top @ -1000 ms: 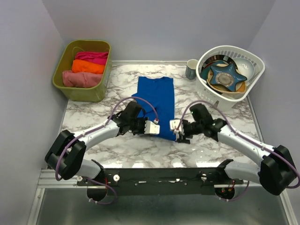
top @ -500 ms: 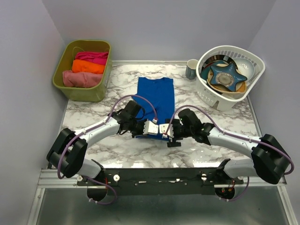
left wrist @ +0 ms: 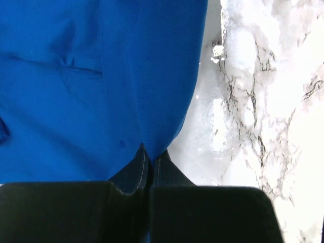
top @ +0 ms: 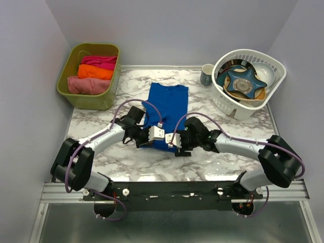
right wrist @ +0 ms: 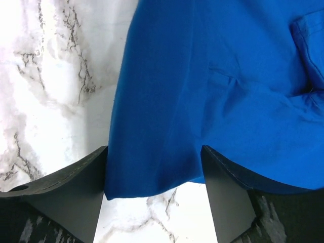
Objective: Roll the t-shirts
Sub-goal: Roll the T-shirt to the center of the board.
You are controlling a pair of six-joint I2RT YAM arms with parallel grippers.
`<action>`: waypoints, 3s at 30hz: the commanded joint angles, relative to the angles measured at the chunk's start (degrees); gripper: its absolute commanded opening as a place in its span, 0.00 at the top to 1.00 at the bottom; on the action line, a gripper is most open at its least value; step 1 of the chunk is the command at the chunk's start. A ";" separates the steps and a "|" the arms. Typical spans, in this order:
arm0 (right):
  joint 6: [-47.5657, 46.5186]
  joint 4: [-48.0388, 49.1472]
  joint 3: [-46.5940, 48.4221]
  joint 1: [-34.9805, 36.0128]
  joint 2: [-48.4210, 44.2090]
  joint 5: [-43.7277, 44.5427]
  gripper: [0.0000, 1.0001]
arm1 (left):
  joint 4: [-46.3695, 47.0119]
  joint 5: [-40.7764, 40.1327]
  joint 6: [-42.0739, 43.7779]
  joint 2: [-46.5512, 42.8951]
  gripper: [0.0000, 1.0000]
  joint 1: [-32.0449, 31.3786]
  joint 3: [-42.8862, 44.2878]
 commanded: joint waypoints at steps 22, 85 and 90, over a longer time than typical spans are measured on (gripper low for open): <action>12.35 16.60 -8.95 4.85 -12.76 2.35 0.11 | 8.80 10.00 -8.69 -0.75 1.00 -0.61 1.33; -23.52 -67.93 41.02 -17.64 33.29 -30.09 0.96 | -44.98 22.22 17.76 32.65 1.00 9.06 27.51; -25.37 -73.39 47.81 -18.00 39.70 -29.12 0.95 | -43.51 20.82 15.93 35.99 1.00 10.28 30.41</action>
